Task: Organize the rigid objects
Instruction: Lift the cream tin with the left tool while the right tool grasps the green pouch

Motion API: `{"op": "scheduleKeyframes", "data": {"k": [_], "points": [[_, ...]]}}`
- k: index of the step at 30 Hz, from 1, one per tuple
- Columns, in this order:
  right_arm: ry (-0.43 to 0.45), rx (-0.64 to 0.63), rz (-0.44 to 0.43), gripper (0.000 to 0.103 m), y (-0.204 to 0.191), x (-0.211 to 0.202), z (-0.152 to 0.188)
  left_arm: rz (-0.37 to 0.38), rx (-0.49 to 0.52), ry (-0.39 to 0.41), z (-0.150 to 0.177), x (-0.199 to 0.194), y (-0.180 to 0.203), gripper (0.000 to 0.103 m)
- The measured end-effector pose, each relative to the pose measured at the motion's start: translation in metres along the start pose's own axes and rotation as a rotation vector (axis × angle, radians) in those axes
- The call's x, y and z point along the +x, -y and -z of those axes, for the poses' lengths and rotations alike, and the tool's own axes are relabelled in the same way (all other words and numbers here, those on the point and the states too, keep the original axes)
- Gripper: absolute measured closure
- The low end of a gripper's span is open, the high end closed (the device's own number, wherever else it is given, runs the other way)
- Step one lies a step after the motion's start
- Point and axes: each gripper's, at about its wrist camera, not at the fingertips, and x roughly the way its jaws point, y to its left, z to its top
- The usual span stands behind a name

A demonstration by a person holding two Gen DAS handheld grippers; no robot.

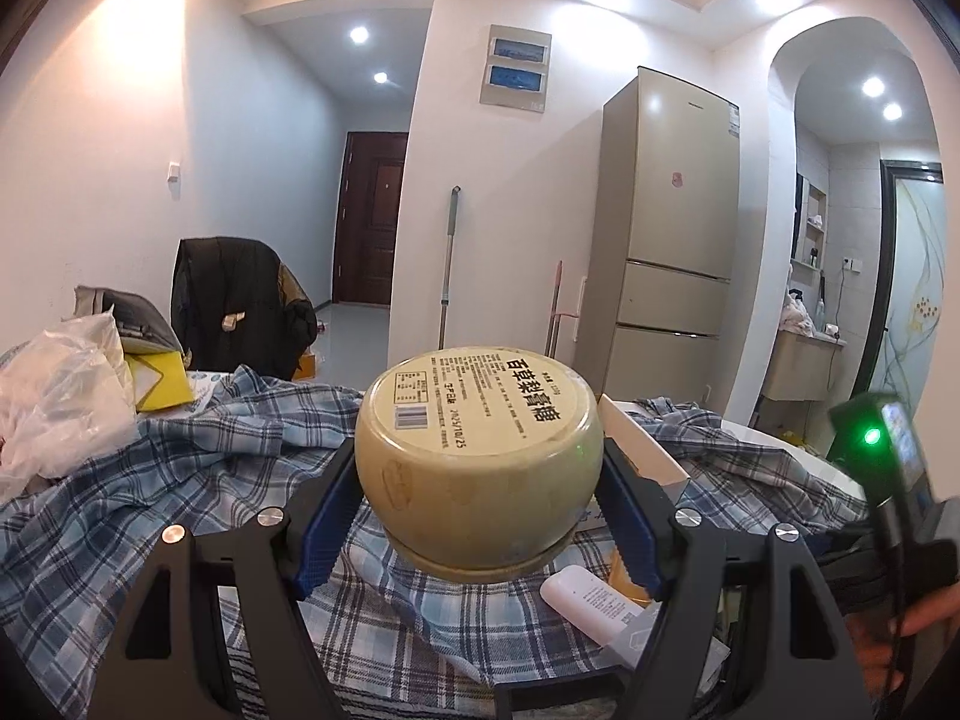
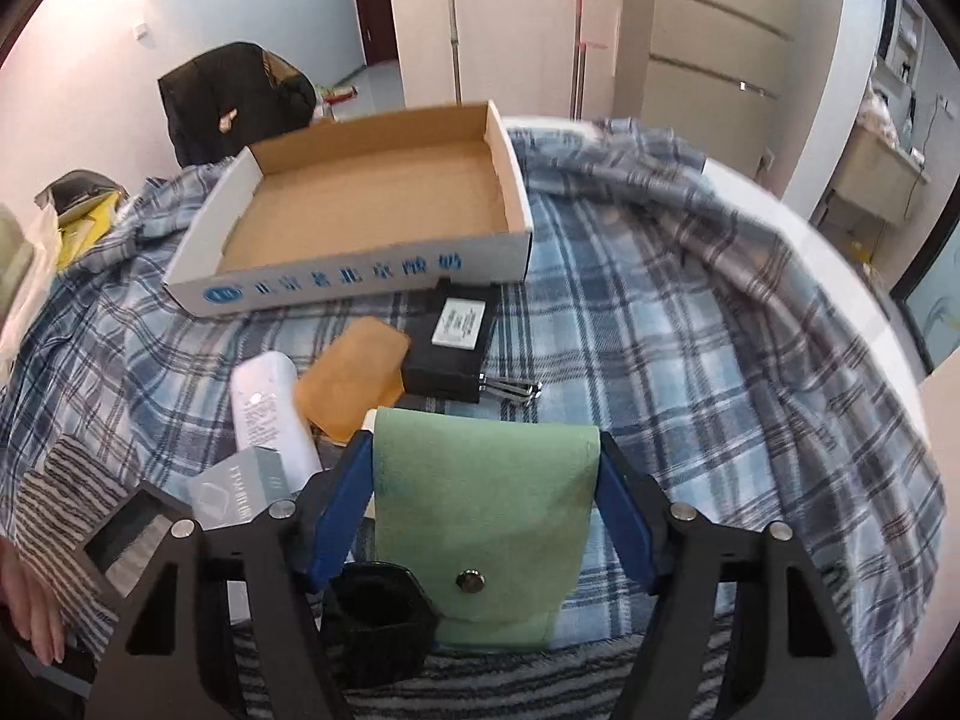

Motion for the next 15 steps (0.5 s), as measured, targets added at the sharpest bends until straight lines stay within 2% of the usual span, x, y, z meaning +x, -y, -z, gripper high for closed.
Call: {"op": "scheduleKeyframes", "data": {"k": [3, 8, 12, 15], "points": [[0.05, -0.016, 0.006, 0.034, 0.0, -0.019, -0.003, -0.062, 0.018, 0.002, -0.002, -0.002, 0.002, 0.026], [0.139, -0.004, 0.005, 0.034, 0.006, -0.044, -0.014, -0.061, 0.02, -0.011, -0.006, -0.003, 0.001, 0.026], [0.18, 0.001, -0.004, 0.034, 0.008, -0.054, -0.025, -0.089, 0.054, 0.006, -0.011, -0.007, 0.008, 0.026], [0.209, -0.005, -0.015, 0.034, 0.007, -0.062, -0.036, -0.098, 0.052, -0.017, -0.021, -0.005, 0.012, 0.026]]}}
